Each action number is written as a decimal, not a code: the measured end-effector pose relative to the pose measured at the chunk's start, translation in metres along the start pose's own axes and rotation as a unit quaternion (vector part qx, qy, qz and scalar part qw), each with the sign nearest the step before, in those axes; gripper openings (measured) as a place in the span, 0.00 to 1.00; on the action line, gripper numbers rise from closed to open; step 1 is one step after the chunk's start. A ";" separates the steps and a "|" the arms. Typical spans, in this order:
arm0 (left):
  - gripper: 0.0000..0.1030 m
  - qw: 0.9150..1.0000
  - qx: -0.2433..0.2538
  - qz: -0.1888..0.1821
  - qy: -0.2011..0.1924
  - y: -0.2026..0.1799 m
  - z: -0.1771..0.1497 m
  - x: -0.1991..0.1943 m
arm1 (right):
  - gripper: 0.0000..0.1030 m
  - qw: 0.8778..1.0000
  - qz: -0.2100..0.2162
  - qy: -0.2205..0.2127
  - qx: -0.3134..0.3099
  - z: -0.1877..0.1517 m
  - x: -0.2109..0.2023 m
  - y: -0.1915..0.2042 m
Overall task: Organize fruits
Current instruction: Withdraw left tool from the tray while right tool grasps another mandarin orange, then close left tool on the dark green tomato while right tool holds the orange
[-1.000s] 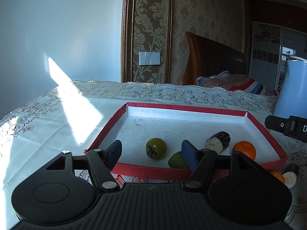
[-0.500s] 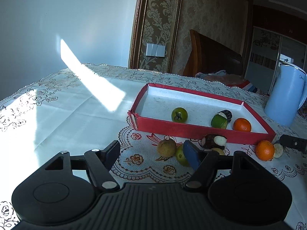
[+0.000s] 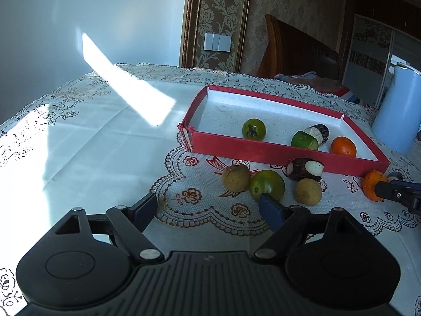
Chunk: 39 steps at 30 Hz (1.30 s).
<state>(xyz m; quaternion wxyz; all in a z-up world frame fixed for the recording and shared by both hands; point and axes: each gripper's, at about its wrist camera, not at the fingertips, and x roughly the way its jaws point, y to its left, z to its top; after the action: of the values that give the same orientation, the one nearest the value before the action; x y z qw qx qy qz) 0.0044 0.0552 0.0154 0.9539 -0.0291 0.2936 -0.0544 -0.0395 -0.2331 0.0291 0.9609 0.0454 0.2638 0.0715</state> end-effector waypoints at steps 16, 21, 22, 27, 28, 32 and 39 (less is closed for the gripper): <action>0.82 1.000 0.017 0.012 0.006 -0.008 -0.001 -0.001 | 0.38 1.000 -0.006 0.028 0.011 0.004 0.018 -0.003; 0.82 1.000 0.022 0.000 0.002 -0.007 0.000 -0.002 | 0.38 1.000 0.008 0.018 0.021 0.001 0.009 -0.004; 0.82 1.000 0.024 -0.005 -0.003 -0.008 -0.001 -0.004 | 0.38 1.000 0.010 0.016 0.022 0.000 0.007 -0.004; 0.82 0.999 0.025 -0.021 -0.017 -0.008 0.000 -0.008 | 0.38 0.999 0.024 0.010 0.028 -0.005 0.000 -0.002; 0.82 0.999 0.025 -0.025 -0.017 -0.009 0.000 -0.008 | 0.38 0.999 0.026 0.009 0.028 -0.005 -0.001 -0.002; 0.62 0.998 0.028 -0.051 -0.009 -0.014 0.001 -0.006 | 0.38 0.999 0.029 0.009 0.030 -0.006 -0.001 -0.003; 0.44 0.997 0.045 -0.066 0.002 -0.028 0.001 0.001 | 0.38 0.999 0.035 0.009 0.036 -0.006 0.000 -0.005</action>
<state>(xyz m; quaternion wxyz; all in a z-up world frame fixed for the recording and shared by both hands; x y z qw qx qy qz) 0.0032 0.0274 0.0183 0.9479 -0.0052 0.2906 -0.1308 -0.0422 -0.2374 0.0234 0.9532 0.0885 0.2729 0.0958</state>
